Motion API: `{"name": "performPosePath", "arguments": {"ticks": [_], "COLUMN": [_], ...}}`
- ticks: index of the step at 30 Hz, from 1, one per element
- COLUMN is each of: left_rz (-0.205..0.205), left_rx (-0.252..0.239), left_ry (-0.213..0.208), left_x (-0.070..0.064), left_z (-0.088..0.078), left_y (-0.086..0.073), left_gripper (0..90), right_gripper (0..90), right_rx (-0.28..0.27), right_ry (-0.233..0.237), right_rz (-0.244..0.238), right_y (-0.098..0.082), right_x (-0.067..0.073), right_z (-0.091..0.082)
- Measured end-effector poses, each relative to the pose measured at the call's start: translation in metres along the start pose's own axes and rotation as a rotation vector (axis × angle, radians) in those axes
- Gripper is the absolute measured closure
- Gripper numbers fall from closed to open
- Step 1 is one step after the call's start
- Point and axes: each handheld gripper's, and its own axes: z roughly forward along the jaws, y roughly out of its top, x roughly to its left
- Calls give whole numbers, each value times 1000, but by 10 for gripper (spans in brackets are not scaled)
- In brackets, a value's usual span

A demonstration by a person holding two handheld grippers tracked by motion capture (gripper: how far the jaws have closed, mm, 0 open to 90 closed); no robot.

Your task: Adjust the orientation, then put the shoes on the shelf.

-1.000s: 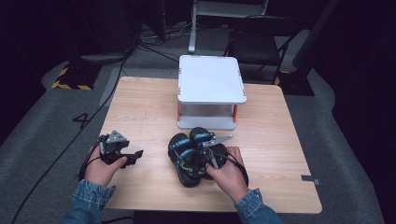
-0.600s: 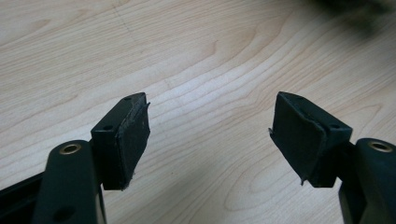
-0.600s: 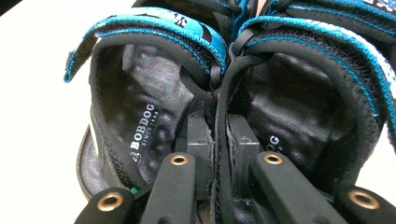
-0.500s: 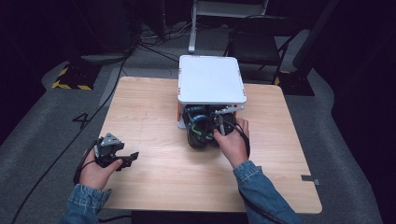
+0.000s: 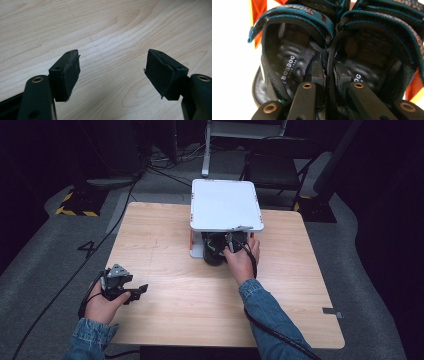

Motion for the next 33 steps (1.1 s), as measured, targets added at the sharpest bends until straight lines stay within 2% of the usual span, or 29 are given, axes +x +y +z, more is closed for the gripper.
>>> {"name": "performPosePath", "arguments": {"ticks": [4,5,6,7,8,9,10,13,16,18,20,21,24,25,27,29,30,32,33], "left_rz": [0,6,13,11,15,15,16,23,30,31,39,47,66,77,84,94,114,133,133], "left_rx": [1,3,4,2,4,4,8,2,8,-3,-4,-1,-6,-12,-17,-22,-31,-28,-28], "left_ry": [-4,-4,-8,-8,-9,-9,-11,-21,-23,-36,-36,-42,-57,-63,-68,-87,-105,-121,-121], "left_x": [-2,-3,-3,-4,-5,-5,-6,-7,-9,-12,-13,-15,-21,-26,-29,-35,-43,-51,-51], "left_z": [1,2,2,2,3,3,5,7,8,11,12,13,14,14,14,15,18,22,22], "left_y": [1,1,2,2,3,3,4,6,8,12,13,14,19,22,23,27,31,33,33], "left_gripper": [282,282,281,281,281,281,282,281,281,282,282,282,282,282,281,281,281,275,273], "right_gripper": [772,740,608,608,519,519,471,439,424,415,415,402,389,381,381,381,392,406,406], "right_rx": [-32,-58,-166,-166,-229,-229,-230,-264,-272,-274,-280,-290,-293,-297,-294,-292,-275,-250,-250], "right_ry": [-19,-29,-66,-66,-60,-60,-67,-28,-13,27,39,68,102,146,179,188,203,218,218], "right_rz": [-31,-53,-104,-104,-98,-98,-133,-113,-112,-112,-114,-114,-110,-121,-144,-151,-158,-155,-155], "right_y": [-1,-2,-4,-4,-1,-1,1,-1,-4,-11,-14,-19,-24,-30,-38,-42,-51,-60,-60], "right_x": [0,-1,-3,-3,-4,-4,-4,-5,-7,-11,-13,-17,-20,-22,-23,-24,-25,-27,-27], "right_z": [2,4,4,4,0,0,-6,-15,-23,-36,-42,-53,-65,-77,-87,-92,-100,-105,-105]}}
